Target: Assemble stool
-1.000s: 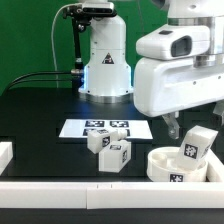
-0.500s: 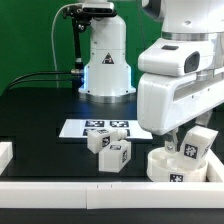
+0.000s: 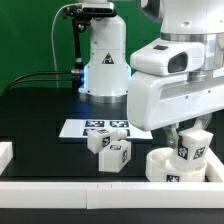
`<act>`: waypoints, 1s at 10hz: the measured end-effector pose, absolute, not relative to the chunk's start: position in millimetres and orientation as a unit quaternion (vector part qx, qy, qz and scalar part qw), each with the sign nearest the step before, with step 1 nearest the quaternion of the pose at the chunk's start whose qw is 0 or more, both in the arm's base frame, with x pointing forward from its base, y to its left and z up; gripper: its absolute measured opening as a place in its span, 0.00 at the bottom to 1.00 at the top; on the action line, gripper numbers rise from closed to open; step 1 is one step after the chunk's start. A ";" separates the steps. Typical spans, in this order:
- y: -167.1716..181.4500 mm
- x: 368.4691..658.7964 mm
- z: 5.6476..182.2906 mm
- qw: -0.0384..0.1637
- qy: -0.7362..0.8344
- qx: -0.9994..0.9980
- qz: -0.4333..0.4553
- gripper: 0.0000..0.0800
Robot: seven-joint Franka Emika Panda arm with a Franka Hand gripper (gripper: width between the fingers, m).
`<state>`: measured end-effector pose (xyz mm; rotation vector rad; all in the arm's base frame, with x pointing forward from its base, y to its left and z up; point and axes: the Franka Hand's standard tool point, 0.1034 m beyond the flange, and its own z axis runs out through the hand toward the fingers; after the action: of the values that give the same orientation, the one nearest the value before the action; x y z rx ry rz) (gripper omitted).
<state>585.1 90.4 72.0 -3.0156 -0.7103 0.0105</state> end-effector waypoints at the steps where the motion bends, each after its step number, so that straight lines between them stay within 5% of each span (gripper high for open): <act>1: 91.8 585.5 72.3 0.022 -0.174 -0.985 0.003 0.42; 4: 104.2 590.5 73.5 0.033 0.082 -0.996 -0.014 0.42; 10: 108.8 590.2 73.3 0.048 0.286 -0.957 -0.003 0.42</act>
Offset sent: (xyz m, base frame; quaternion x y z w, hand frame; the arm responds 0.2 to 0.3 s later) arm 0.0033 0.0082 -0.0005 -0.0014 0.0513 0.4643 0.8842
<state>590.2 108.8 73.3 -2.9177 0.8718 -0.0090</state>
